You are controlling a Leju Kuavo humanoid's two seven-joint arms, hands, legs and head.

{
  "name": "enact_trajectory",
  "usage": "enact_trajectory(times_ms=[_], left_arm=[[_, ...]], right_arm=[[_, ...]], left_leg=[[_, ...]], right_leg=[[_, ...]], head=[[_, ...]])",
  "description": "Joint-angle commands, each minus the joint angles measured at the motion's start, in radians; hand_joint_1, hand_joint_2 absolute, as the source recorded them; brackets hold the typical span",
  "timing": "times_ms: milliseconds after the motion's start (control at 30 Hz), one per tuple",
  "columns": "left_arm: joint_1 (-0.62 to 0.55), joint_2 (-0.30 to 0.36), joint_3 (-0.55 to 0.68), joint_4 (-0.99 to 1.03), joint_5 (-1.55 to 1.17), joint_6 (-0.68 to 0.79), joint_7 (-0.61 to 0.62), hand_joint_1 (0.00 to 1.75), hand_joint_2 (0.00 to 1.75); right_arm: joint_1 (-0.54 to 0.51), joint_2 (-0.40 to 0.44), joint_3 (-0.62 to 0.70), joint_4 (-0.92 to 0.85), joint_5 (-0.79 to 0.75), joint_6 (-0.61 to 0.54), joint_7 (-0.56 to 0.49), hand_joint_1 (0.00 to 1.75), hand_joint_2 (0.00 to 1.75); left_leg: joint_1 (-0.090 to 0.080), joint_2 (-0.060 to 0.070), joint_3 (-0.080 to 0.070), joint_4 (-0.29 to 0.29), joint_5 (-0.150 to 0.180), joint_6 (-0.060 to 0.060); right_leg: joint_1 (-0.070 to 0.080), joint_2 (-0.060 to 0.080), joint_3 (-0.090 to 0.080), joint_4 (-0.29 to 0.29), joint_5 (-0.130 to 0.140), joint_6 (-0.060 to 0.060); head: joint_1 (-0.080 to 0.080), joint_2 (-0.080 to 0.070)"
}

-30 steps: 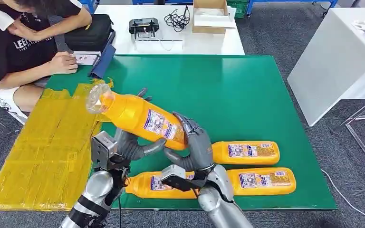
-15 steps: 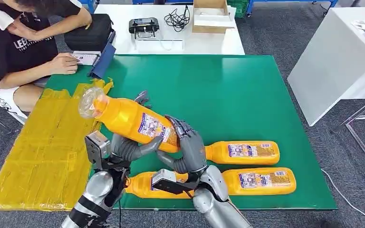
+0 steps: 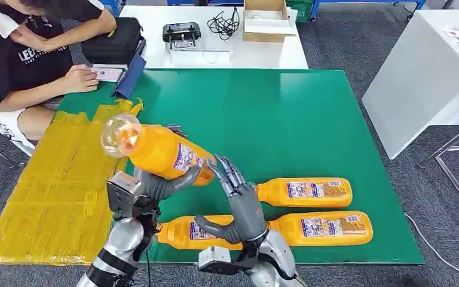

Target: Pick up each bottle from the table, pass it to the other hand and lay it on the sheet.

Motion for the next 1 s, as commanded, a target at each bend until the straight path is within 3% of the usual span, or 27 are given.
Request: enact_trajectory(times_ms=[33, 67, 100, 133, 167, 233, 400, 433, 467, 567, 633, 800, 900, 1000], left_arm=[[-0.129, 0.064, 0.083, 0.177, -0.519, 0.187, 0.198, 1.75, 1.75], [-0.151, 0.08, 0.101, 0.215, -0.682, 0.205, 0.28, 1.75, 1.75], [-0.161, 0.079, 0.116, 0.218, -0.684, 0.198, 0.281, 1.75, 1.75], [-0.184, 0.102, 0.127, 0.255, -0.852, 0.171, 0.371, 1.75, 1.75], [-0.205, 0.12, 0.137, 0.292, -0.977, 0.14, 0.45, 1.75, 1.75], [-0.225, 0.139, 0.151, 0.332, -1.033, 0.116, 0.482, 1.75, 1.75], [-0.228, 0.136, 0.151, 0.342, -1.038, 0.118, 0.48, 1.75, 1.75], [-0.236, 0.149, 0.144, 0.367, -1.169, 0.077, 0.577, 1.75, 1.75], [-0.248, 0.164, 0.143, 0.404, -1.239, 0.044, 0.623, 1.75, 1.75], [-0.316, 0.192, 0.188, 0.621, -1.264, -0.046, 0.676, 1.75, 1.75], [-0.359, 0.209, 0.211, 0.735, -1.273, -0.003, 0.681, 1.75, 1.75], [-0.358, 0.202, 0.213, 0.73, -1.273, -0.004, 0.678, 1.75, 1.75], [-0.363, 0.225, 0.224, 0.753, -1.325, -0.045, 0.749, 1.75, 1.75], [-0.378, 0.247, 0.246, 0.827, -1.343, -0.069, 0.757, 1.75, 1.75]], right_arm=[[0.178, -0.132, -0.16, -0.373, 0.03, 0.05, 0.027, 0.0, 1.75], [0.197, -0.135, -0.184, -0.402, 0.026, 0.06, 0.032, 0.0, 1.75], [0.211, -0.138, -0.201, -0.423, 0.029, 0.078, 0.032, 0.0, 1.75], [0.229, -0.135, -0.225, -0.444, 0.031, 0.092, 0.03, 0.0, 0.0], [0.24, -0.138, -0.238, -0.459, 0.029, 0.108, 0.033, 0.0, 0.0], [0.254, -0.139, -0.252, -0.472, 0.03, 0.121, 0.035, 0.0, 0.0], [0.254, -0.135, -0.252, -0.469, 0.031, 0.121, 0.035, 0.0, 0.0], [0.261, -0.127, -0.263, -0.469, 0.036, 0.126, 0.039, 0.0, 0.0], [0.272, -0.125, -0.271, -0.475, 0.032, 0.134, 0.042, 0.0, 1.75], [0.291, -0.152, -0.269, -0.485, -0.028, 0.268, 0.0, 0.0, 1.75], [0.293, -0.159, -0.262, -0.47, 0.002, 0.287, -0.019, 0.0, 1.75], [0.289, -0.156, -0.261, -0.467, 0.004, 0.286, -0.021, 0.0, 1.75], [0.268, -0.198, -0.213, -0.44, 0.055, 0.344, -0.014, 0.0, 1.75], [0.252, -0.212, -0.186, -0.379, 0.15, 0.33, 0.031, 0.0, 1.75]], left_leg=[[0.001, -0.004, 0.002, -0.001, 0.0, -0.001], [0.001, -0.003, 0.002, -0.001, 0.0, -0.001], [0.0, -0.003, 0.001, -0.001, 0.001, -0.001], [0.001, -0.004, 0.002, -0.001, 0.001, -0.002], [0.0, -0.003, 0.001, 0.0, 0.0, -0.001], [0.001, -0.003, 0.002, -0.001, 0.001, -0.001], [0.001, 0.001, 0.003, -0.001, 0.0, -0.002], [0.001, 0.0, 0.002, -0.001, 0.0, -0.001], [0.001, 0.0, 0.002, -0.001, 0.0, -0.001], [0.001, 0.0, 0.003, -0.001, 0.0, -0.001], [0.001, 0.0, 0.005, -0.002, 0.0, -0.002], [0.002, 0.001, 0.004, -0.001, 0.0, -0.003], [0.002, 0.0, 0.004, -0.001, 0.0, -0.002], [0.001, 0.003, 0.003, -0.001, 0.0, -0.002]], right_leg=[[0.001, -0.003, 0.004, -0.001, -0.001, -0.001], [0.001, -0.003, 0.003, -0.001, -0.001, -0.001], [0.0, -0.003, 0.002, 0.0, -0.001, -0.001], [0.001, -0.004, 0.004, -0.001, -0.001, -0.001], [0.0, -0.003, 0.003, 0.0, -0.001, -0.001], [0.001, -0.003, 0.003, -0.001, -0.001, -0.001], [0.001, 0.001, 0.003, -0.001, 0.0, -0.002], [0.001, 0.0, 0.003, -0.001, 0.0, -0.001], [0.001, 0.0, 0.002, -0.001, 0.0, -0.001], [0.0, 0.0, 0.004, -0.001, 0.0, -0.001], [0.001, 0.0, 0.005, -0.002, 0.0, -0.001], [0.002, 0.001, 0.004, -0.001, 0.0, -0.002], [0.001, 0.001, 0.005, -0.002, -0.001, -0.002], [0.001, 0.003, 0.003, -0.001, 0.0, -0.001]], head=[[-0.001, 0.0], [-0.001, 0.0], [0.0, 0.0], [-0.001, 0.0], [0.0, 0.0], [0.0, 0.0], [-0.001, 0.0], [-0.001, 0.0], [0.0, 0.0], [0.0, 0.0], [0.0, 0.0], [0.0, 0.0], [0.0, 0.0], [0.0, 0.0]])
